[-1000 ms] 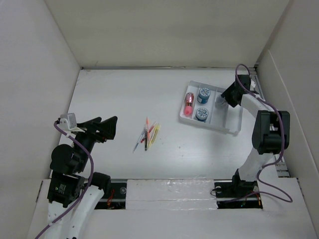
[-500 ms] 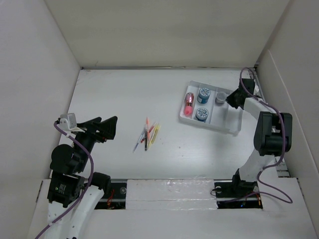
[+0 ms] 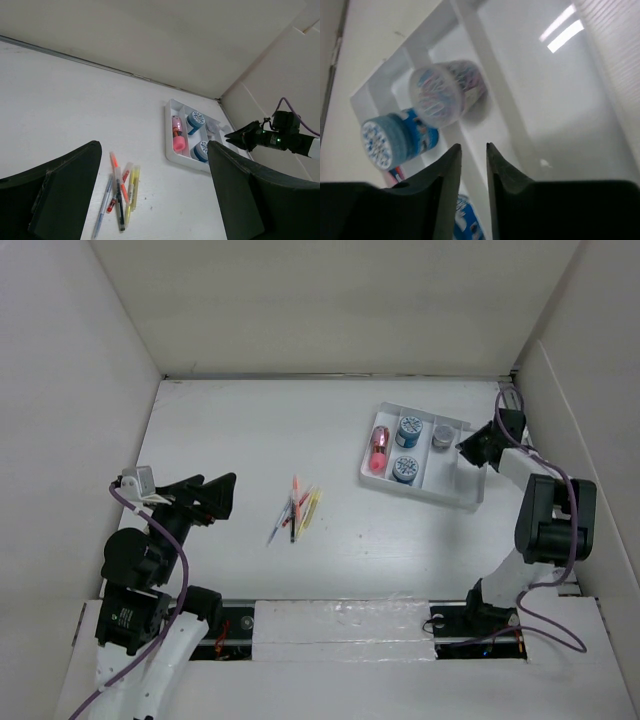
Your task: Organize the desk
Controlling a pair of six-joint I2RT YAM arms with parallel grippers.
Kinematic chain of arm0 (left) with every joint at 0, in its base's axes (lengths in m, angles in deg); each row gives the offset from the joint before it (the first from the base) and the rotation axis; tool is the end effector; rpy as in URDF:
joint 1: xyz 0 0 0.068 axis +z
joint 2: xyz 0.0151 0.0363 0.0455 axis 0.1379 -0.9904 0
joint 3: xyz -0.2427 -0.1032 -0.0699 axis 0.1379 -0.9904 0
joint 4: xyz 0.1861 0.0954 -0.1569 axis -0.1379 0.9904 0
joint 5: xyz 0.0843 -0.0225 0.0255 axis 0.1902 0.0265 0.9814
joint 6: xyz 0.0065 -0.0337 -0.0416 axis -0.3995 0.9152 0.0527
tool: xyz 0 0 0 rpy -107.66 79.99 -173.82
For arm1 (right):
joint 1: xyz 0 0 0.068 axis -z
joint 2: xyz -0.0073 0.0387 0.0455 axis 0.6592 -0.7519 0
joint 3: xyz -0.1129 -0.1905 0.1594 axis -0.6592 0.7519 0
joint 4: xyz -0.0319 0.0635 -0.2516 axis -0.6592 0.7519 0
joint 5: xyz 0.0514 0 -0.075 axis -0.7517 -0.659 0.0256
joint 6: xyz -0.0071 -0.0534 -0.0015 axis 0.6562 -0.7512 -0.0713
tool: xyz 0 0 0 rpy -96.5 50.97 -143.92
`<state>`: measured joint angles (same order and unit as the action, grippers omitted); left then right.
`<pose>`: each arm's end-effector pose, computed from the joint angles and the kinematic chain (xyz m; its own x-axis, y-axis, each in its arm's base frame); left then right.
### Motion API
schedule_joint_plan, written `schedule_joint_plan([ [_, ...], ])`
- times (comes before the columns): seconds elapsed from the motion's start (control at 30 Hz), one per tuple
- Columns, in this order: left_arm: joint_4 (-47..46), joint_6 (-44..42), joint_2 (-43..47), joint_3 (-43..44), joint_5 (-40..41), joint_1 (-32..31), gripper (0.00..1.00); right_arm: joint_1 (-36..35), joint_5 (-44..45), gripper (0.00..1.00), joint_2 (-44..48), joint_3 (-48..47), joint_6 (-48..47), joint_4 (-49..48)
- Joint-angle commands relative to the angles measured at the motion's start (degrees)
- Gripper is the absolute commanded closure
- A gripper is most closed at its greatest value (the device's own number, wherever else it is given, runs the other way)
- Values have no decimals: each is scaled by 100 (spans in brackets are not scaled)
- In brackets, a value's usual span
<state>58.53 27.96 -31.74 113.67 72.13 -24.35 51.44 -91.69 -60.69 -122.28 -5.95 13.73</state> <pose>0.0542 -0.0172 0.3849 0.0408 -0.4827 -0.8749 0.3727 0.8197 -0.4349 0.3599 -0.0611 0.1957 -0.3898 0.8055 -0.4463 0.5654 0.5919 0.5744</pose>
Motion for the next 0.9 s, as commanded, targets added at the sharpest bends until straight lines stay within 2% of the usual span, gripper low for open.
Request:
schedule_joint_plan([
  [0.0, -295, -66, -49, -29, -61, -27, 17, -456, 68, 67, 948, 49, -70, -488],
  [0.03, -295, -66, -49, -29, -44, -27, 17, -649, 147, 60, 1090, 22, -167, -479],
  [0.07, -295, -66, -41, -21, -44, -27, 17, -885, 391, 59, 1222, -13, -246, -427],
  [0.1, -286, -66, -32, -29, -35, -27, 17, -1436, 524, 52, 1424, -109, -421, -348],
  [0.17, -286, -66, -41, -29, -35, -27, 17, -2080, 1076, 38, 1540, -171, -580, -199],
  [0.2, -286, -66, -41, -29, -35, -27, 17, -2736, 1210, 36, 1575, -180, -650, -181],
  [0.23, -278, -66, -32, -29, -26, -27, 18, -3082, 1307, 32, 1567, -180, -703, -189],
  [0.27, -286, -75, -40, -21, -44, -27, 19, -3424, 1516, 32, 1523, -180, -773, -181],
  [0.37, -286, -92, -41, -21, -88, -27, 24, -4682, 2183, 58, 1303, -136, -757, -163],
  [0.4, -286, -101, -41, -21, -70, -27, 28, -4954, 2369, 72, 1233, -119, -687, -180],
  [0.43, -304, -110, -41, -29, -96, -27, 33, -5427, 2554, 92, 1163, -101, -643, -181],
  [0.5, -304, -127, -49, -29, -123, -27, 49, -5799, 2941, 99, 926, -109, -459, -93],
  [0.53, -304, -136, -58, -38, -158, -27, 56, -5966, 3055, 97, 855, -110, -405, -67],
  [0.57, -313, -154, -41, -30, -167, -27, 67, -6238, 3265, 95, 741, -101, -344, -23],
  [0.63, -321, -154, -32, -29, -167, -27, 74, -6468, 3486, 69, 627, -92, -203, 56],
  [0.73, -313, -171, -67, -38, -228, -27, 76, -6670, 3514, 45, 319, -206, -45, 267],
  [0.87, -295, -171, -40, -12, -176, -27, 67, -6856, 3549, 46, -217, -443, 87, 478],
])
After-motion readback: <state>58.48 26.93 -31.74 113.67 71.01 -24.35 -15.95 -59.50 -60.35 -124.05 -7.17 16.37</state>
